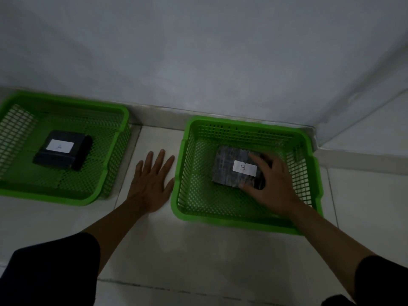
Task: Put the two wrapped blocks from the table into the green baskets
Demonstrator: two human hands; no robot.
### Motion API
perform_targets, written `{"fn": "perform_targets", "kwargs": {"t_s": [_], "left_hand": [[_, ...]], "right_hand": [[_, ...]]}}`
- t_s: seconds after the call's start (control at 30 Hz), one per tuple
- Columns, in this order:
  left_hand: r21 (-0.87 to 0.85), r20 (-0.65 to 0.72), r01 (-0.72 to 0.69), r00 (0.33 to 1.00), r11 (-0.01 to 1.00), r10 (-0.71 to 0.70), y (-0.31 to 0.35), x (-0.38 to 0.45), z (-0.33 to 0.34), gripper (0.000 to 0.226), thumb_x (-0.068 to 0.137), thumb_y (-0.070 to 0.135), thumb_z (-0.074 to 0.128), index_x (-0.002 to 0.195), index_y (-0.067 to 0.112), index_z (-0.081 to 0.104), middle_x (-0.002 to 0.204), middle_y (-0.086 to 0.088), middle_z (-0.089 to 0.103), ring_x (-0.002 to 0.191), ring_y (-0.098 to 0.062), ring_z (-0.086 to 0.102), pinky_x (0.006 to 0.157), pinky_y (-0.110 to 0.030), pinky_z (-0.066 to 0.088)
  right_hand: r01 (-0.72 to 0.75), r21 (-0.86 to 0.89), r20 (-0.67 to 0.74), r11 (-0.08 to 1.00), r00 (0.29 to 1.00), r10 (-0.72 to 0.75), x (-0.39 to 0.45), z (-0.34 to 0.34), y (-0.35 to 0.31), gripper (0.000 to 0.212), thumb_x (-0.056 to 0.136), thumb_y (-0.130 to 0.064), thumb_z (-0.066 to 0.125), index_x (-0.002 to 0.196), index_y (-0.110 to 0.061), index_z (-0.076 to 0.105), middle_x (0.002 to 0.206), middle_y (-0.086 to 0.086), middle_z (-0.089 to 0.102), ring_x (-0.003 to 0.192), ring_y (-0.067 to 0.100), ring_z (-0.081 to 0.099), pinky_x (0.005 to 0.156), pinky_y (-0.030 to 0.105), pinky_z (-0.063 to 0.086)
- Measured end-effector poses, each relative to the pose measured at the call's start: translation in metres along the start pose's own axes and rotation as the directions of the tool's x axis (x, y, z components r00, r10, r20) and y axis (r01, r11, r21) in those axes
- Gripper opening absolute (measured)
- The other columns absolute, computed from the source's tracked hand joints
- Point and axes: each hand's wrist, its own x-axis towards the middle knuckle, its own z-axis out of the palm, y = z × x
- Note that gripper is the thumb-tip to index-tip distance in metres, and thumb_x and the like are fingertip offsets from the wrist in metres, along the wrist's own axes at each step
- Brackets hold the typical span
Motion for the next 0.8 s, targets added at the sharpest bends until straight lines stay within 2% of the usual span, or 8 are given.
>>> {"fn": "perform_targets", "kwargs": {"t_s": [0.07, 0.2, 0.57, 0.73, 0.8], "left_hand": [[0.004, -0.006, 0.003, 1.000, 1.000, -0.003, -0.001, 0.000, 0.000, 0.069, 0.092, 0.063, 0.004, 0.152, 0.037, -0.017, 0.163, 0.001, -0.019, 0.149, -0.025, -0.020, 0.120, -0.049, -0.003], [-0.002, -0.027, -0.004, 1.000, 1.000, 0.004, 0.000, -0.001, 0.001, 0.068, 0.092, 0.061, 0.008, 0.152, 0.038, -0.017, 0.164, 0.001, -0.015, 0.150, -0.026, -0.017, 0.120, -0.050, -0.001], [0.004, -0.037, -0.022, 0.999, 1.000, 0.022, 0.000, -0.002, 0.000, 0.072, 0.092, 0.060, 0.019, 0.154, 0.034, -0.007, 0.165, -0.001, -0.009, 0.150, -0.028, -0.013, 0.120, -0.052, 0.002], [0.009, -0.023, -0.032, 0.999, 0.999, 0.032, 0.002, -0.003, -0.002, 0.074, 0.090, 0.062, 0.015, 0.153, 0.031, -0.011, 0.164, -0.002, -0.013, 0.149, -0.029, -0.017, 0.120, -0.052, -0.001], [0.043, 0.026, -0.023, 0.999, 0.999, 0.022, 0.003, -0.003, -0.006, 0.076, 0.089, 0.066, 0.008, 0.152, 0.030, -0.013, 0.163, -0.003, -0.015, 0.149, -0.031, -0.016, 0.119, -0.051, -0.001]], "right_hand": [[0.010, -0.049, 0.076, 0.999, 0.997, -0.007, 0.002, 0.001, 0.000, 0.084, 0.074, -0.071, 0.066, 0.148, -0.039, 0.041, 0.154, 0.010, 0.030, 0.141, 0.034, 0.023, 0.113, 0.056, 0.029], [0.049, -0.074, 0.123, 0.996, 0.992, -0.039, 0.006, 0.004, 0.003, 0.080, 0.073, -0.077, 0.056, 0.146, -0.046, 0.041, 0.159, 0.005, 0.024, 0.145, 0.034, 0.019, 0.116, 0.057, 0.024], [0.068, -0.063, 0.128, 0.996, 0.990, -0.060, 0.011, 0.006, 0.010, 0.078, 0.075, -0.077, 0.059, 0.145, -0.049, 0.039, 0.162, 0.000, 0.017, 0.147, 0.031, 0.011, 0.116, 0.061, 0.023], [0.065, -0.056, 0.116, 0.996, 0.992, -0.058, 0.013, 0.009, 0.012, 0.081, 0.074, -0.081, 0.054, 0.146, -0.052, 0.035, 0.162, -0.002, 0.017, 0.147, 0.028, 0.009, 0.117, 0.059, 0.020], [0.069, -0.055, 0.095, 0.996, 0.993, -0.063, 0.012, 0.011, 0.014, 0.086, 0.072, -0.083, 0.052, 0.148, -0.051, 0.031, 0.162, -0.004, 0.016, 0.147, 0.026, 0.007, 0.117, 0.058, 0.016]]}}
